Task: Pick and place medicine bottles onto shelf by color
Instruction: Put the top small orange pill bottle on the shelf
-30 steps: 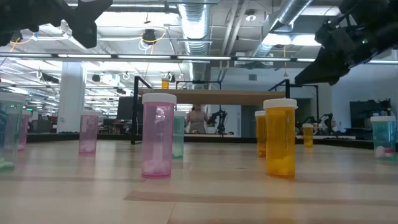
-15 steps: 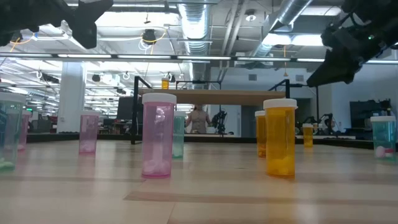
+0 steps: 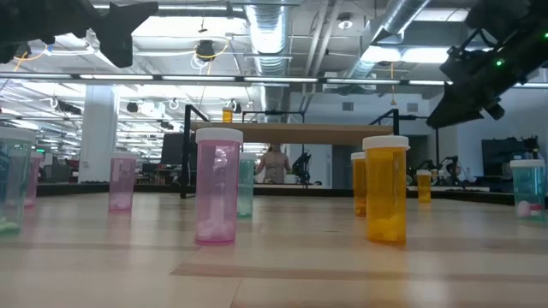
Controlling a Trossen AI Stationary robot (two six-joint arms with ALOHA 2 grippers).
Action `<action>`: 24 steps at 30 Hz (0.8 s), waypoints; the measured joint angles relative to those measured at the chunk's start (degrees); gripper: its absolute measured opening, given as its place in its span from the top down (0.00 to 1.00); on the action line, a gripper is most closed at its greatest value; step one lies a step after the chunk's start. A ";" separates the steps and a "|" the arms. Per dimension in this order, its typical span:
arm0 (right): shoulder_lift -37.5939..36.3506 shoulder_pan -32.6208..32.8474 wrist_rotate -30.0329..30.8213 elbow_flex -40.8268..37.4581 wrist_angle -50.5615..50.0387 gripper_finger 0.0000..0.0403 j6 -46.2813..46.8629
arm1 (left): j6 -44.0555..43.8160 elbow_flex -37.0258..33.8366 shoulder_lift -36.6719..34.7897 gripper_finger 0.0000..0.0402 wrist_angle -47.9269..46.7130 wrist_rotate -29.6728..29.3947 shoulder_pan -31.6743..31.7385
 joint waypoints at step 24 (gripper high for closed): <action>8.18 -8.64 0.14 -0.35 2.53 0.42 0.44 | -1.44 0.00 -0.01 0.47 0.55 -0.98 0.02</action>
